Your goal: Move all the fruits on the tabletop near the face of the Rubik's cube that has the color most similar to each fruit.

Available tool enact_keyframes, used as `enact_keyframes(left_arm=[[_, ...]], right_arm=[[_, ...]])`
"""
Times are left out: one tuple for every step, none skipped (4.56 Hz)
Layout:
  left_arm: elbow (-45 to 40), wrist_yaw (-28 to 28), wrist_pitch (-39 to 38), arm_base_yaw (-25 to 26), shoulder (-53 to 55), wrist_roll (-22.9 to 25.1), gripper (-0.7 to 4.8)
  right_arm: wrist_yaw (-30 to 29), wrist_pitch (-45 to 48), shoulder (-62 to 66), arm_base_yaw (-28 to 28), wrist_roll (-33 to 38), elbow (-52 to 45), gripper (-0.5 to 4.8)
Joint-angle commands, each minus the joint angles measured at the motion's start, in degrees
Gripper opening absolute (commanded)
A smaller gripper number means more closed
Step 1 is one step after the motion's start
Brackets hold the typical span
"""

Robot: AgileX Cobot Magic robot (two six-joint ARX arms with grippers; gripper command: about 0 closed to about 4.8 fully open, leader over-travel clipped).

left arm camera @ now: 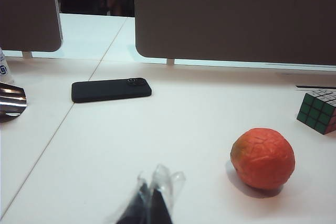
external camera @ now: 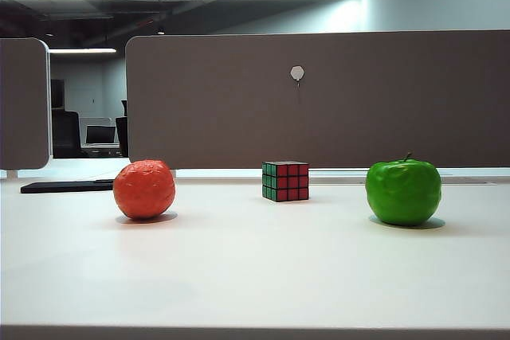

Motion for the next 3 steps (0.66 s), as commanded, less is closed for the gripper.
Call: enact_keyframes(left_arm=[[0.1,0.2,-1.4,0.1,0.0,-0.1,-0.06],[0.1,0.2,-2.0,0.1,0.0,-0.1,-0.06],[0.1,0.2,-2.0,0.1,0.0,-0.1,-0.06]], right_arm=[[0.1,0.8,0.0,0.0,0.2,-0.1,0.0],[0.1,0.8,0.0,0.0,0.1,-0.1,0.0],[0.1,0.8,0.0,0.0,0.2,-0.1,0.0]])
